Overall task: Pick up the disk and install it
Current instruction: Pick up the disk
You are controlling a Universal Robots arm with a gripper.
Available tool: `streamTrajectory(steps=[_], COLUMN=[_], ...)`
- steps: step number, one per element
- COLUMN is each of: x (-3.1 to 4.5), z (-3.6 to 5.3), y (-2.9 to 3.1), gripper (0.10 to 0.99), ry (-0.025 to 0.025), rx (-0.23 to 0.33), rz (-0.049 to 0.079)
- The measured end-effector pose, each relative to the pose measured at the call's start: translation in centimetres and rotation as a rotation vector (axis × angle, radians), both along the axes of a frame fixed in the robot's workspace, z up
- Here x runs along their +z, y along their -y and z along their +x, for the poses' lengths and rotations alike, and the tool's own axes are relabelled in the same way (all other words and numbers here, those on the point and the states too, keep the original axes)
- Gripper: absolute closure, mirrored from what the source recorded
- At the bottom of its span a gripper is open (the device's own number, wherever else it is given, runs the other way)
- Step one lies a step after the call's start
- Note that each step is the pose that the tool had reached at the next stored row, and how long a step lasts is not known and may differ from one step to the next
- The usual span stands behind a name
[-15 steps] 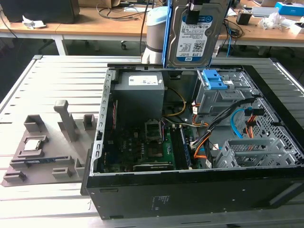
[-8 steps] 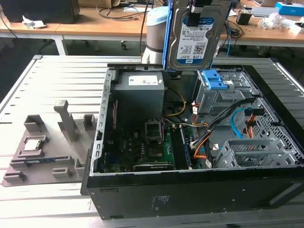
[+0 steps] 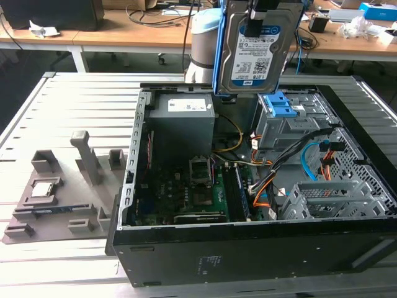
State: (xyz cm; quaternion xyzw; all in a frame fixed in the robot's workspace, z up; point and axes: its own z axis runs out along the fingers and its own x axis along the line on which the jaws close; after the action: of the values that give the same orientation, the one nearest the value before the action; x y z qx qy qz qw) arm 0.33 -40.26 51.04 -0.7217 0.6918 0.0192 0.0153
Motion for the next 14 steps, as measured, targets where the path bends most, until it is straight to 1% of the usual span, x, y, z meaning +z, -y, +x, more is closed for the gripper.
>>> streamTrajectory(steps=[14], x=[-0.20], z=[0.00], y=[1.71], gripper=[0.722], ry=[0.0000], rx=[0.000], rz=[0.000])
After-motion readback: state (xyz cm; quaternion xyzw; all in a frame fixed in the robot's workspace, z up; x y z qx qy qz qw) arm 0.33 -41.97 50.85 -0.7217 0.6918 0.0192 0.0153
